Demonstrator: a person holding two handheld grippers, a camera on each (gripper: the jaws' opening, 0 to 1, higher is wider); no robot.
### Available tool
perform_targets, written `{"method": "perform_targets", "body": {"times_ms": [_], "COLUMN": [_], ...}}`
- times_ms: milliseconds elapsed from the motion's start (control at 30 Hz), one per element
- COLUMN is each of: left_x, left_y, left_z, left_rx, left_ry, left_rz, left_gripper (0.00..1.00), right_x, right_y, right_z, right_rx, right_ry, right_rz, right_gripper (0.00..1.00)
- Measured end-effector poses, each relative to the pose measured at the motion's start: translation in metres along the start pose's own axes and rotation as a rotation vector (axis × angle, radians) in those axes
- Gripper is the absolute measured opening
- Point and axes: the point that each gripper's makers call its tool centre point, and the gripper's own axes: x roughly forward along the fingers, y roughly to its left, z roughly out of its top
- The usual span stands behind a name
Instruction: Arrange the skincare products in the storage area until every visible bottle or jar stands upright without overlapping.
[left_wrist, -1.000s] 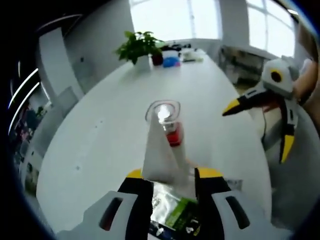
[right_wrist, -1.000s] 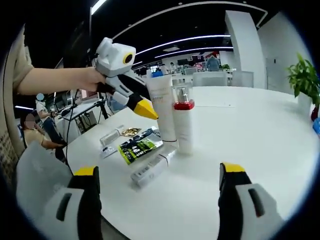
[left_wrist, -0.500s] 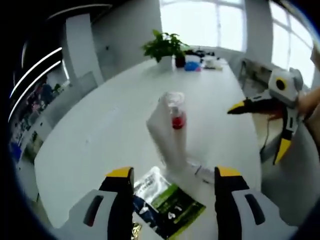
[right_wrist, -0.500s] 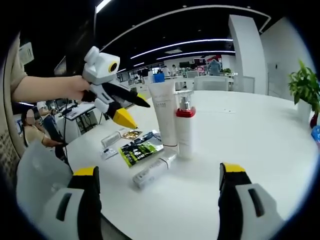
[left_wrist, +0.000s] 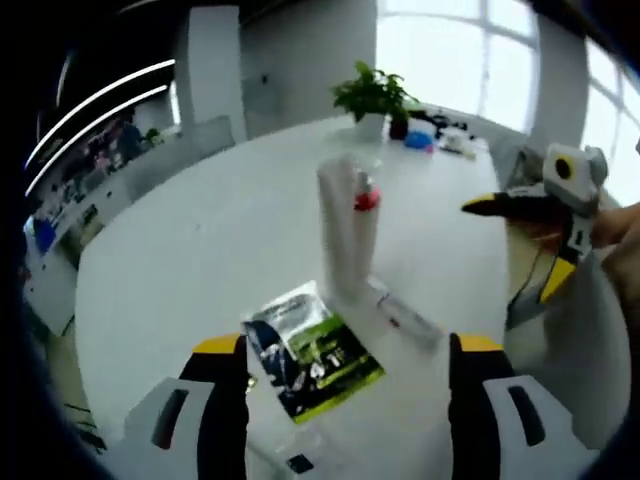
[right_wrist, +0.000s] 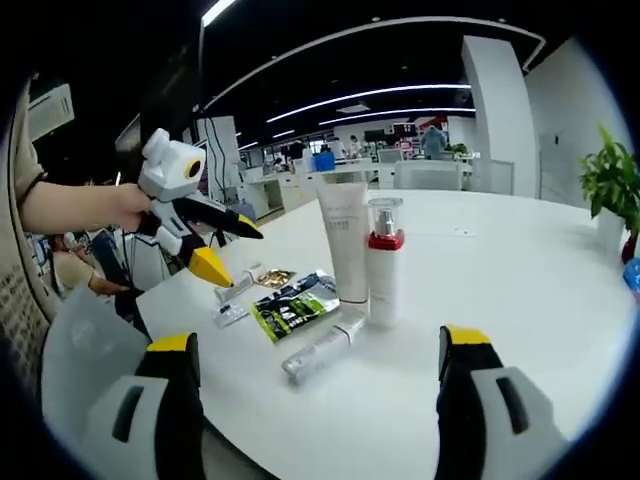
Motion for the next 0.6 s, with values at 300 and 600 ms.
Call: {"method": "perform_targets", "body": {"times_ms": [300, 600], "left_x": [-0.034, -0.063], "left_y": [-0.002, -0.013], "left_z": [-0.032, -0.058], "left_rx": [-0.135, -0.232], "left_ry": [-0.031, -0.053], "left_rz": [0.106, 0.163], "left_gripper": [0.94, 0.97], "right_x": [-0.009, -0.012], "right_y": [0.014, 0.024], "right_z": [0.011, 0.016], "right_rx": [-0.003, -0.009], "right_ry": [-0.026, -0.033], "right_rz": [0.009, 0.025], "right_gripper": [0.99, 0.99]}}
